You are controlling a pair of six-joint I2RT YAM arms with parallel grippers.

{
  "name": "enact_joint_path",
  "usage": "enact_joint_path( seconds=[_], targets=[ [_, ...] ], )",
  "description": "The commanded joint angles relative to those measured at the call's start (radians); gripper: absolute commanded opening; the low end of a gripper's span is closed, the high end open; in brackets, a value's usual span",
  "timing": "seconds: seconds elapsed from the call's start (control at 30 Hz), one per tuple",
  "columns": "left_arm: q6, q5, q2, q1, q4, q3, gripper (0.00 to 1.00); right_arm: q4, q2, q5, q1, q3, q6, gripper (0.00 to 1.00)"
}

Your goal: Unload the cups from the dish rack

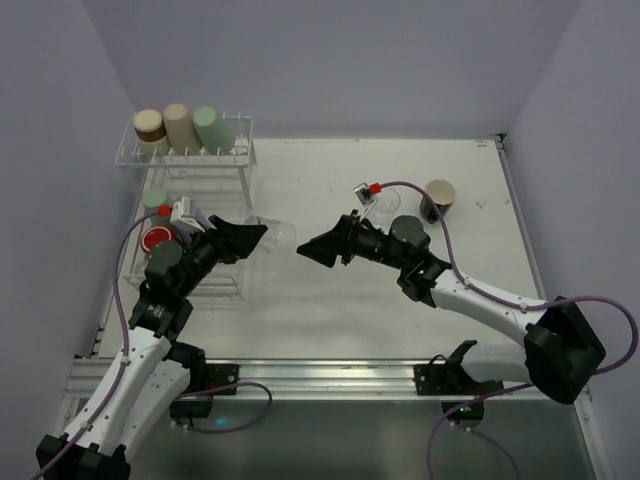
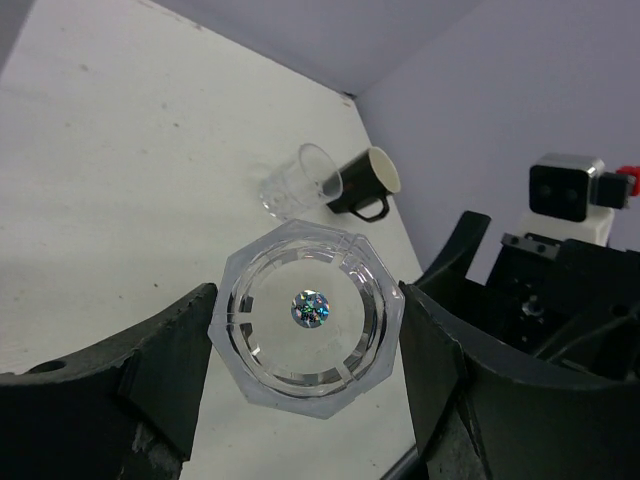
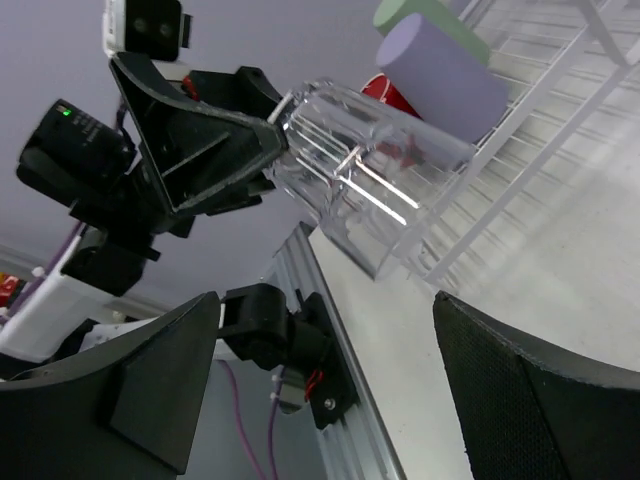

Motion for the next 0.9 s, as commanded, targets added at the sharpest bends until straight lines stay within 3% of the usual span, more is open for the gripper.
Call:
enact_joint_path(
  seconds=[0.0,0.3,0.37,0.47,0.53,0.57,0.6,0.7,0.77,0.8,0.87],
  targets=[
    [-0.195,0.202,-0.019,-0.004,0.247,-0.055,0.1,0.17,0.045,-0.078,0.013,0.057,0.065,0.89],
    [-0.326,0.281,-0.018,-0.006,0.457,-0.151,0.11,0.291,0.109,-0.111,0.027,0.087,0.145,0.8],
    [-0.335,0.281,-0.016,-0.007,0.467,-0.163,0.14,0.355,0.128,-0.117,0.027,0.096,0.188,0.72],
    [-0.331,0.282,-0.015,-0.007,0.464,-0.172,0.3,0.441,0.151,-0.104,0.027,0.1,0.235,0.61],
    [-0.321,0.293,-0.007,-0.007,0.46,-0.175,0.47,0.472,0.168,-0.091,0.027,0.104,0.269,0.46],
    [-0.314,0.297,-0.004,-0.007,0.457,-0.175,0.54,0.475,0.168,-0.069,0.025,0.104,0.277,0.3],
    [-0.282,0.3,-0.002,-0.007,0.421,-0.159,0.68,0.474,0.165,-0.058,0.025,0.104,0.275,0.23],
    [-0.193,0.29,-0.007,-0.007,0.314,-0.105,0.87,0.422,0.146,-0.042,0.021,0.119,0.24,0.04],
    [-0.119,0.275,-0.004,-0.007,0.225,-0.047,0.96,0.27,0.12,-0.035,-0.001,0.134,0.166,0.0],
    [-0.019,0.238,-0.004,-0.007,0.089,-0.007,0.97,0.206,0.103,-0.019,-0.01,0.157,0.129,0.0],
    [0.091,0.187,0.004,-0.007,-0.066,0.12,0.99,-0.08,0.057,0.002,-0.048,0.204,-0.026,0.0]
  ],
)
